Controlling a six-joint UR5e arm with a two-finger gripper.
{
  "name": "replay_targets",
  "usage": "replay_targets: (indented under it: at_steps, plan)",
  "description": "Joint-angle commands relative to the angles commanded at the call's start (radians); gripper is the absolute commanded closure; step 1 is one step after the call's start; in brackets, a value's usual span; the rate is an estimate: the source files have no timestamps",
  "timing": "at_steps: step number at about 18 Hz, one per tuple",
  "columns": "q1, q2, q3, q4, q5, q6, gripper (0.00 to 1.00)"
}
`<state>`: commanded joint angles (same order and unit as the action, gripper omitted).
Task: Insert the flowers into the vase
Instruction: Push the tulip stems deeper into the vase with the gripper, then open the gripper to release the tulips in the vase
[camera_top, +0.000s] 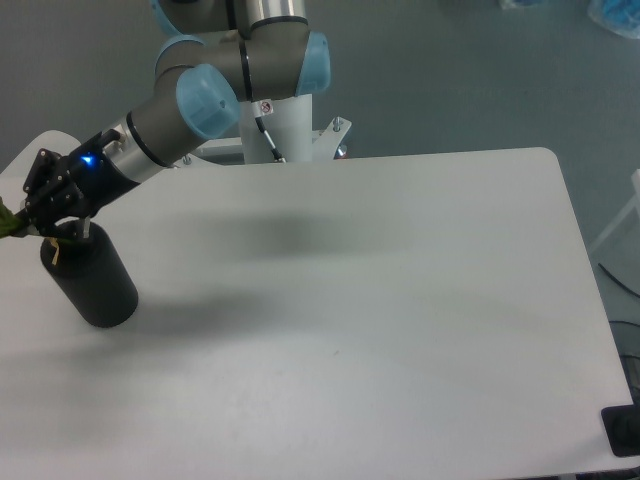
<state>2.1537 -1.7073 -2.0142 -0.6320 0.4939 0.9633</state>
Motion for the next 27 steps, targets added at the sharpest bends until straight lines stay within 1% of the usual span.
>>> replay_targets:
  at_steps: [7, 11, 14, 18, 19, 22, 23, 25, 26, 27]
  plan:
    - [0.002, -0.015, 0.009, 0.000, 0.000, 0.003, 0.98]
    - [0.002, -0.049, 0.028, -0.002, 0.002, 0.014, 0.97]
    - [0.002, -0.061, 0.040, -0.002, 0.002, 0.012, 0.97]
    - [0.002, -0.078, 0.040, -0.002, 0.003, 0.015, 0.90]
    - [0.003, -0.078, 0.038, -0.003, 0.003, 0.015, 0.86]
    - [0.006, -0.075, 0.029, -0.005, 0.003, 0.014, 0.60]
    - [0.006, -0.075, 0.026, -0.005, 0.005, 0.014, 0.56]
    - [0.009, -0.074, 0.018, -0.006, 0.005, 0.015, 0.42]
    - [0.015, -0.072, 0.015, -0.005, 0.005, 0.015, 0.27]
    - [0.015, -0.071, 0.015, -0.006, 0.003, 0.008, 0.22]
